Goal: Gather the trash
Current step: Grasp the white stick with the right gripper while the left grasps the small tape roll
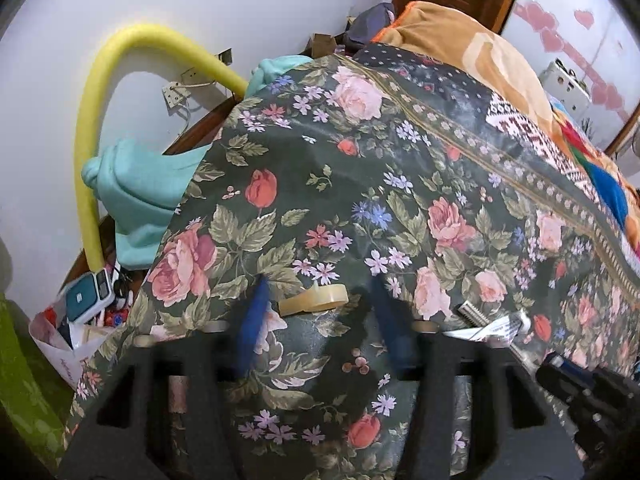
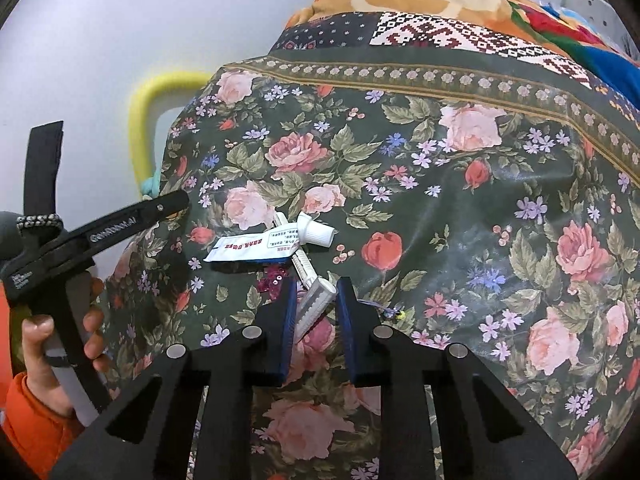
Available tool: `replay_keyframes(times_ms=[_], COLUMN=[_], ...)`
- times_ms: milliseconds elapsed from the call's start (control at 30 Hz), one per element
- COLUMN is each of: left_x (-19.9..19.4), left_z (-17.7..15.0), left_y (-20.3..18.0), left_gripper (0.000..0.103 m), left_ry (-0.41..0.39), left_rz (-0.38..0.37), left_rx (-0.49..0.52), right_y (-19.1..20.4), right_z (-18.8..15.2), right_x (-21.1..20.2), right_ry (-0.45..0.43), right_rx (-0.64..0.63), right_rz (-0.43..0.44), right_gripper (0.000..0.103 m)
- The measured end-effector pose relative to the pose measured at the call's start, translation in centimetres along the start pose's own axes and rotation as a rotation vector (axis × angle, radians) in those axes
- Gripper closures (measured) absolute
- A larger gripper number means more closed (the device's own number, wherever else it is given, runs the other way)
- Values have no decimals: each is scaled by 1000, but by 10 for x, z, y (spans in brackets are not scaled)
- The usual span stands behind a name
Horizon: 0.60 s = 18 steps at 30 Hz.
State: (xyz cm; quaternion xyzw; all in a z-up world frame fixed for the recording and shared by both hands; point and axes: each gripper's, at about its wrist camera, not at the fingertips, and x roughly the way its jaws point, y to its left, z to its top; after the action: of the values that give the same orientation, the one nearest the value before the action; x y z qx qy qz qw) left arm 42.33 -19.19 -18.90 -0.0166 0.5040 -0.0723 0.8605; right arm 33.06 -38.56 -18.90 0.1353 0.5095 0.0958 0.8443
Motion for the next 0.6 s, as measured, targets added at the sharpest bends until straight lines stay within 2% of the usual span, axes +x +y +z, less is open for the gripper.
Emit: replay_keyframes(times_ms=[133,600], left_x=[-7,-83], left_z=[-7,-48], left_y=[-5,-18], left_gripper=[69,70], left_ry=[-5,-33], left_rz=[6,-21], left_rx=[29,57], right_y=[-1,-16], right_z=[-2,-20], right_x=[-10,-60], right_ry=[-21,-68], right_rx=[-8,-16], right_rz=[-8,-63], right_gripper=[92,93])
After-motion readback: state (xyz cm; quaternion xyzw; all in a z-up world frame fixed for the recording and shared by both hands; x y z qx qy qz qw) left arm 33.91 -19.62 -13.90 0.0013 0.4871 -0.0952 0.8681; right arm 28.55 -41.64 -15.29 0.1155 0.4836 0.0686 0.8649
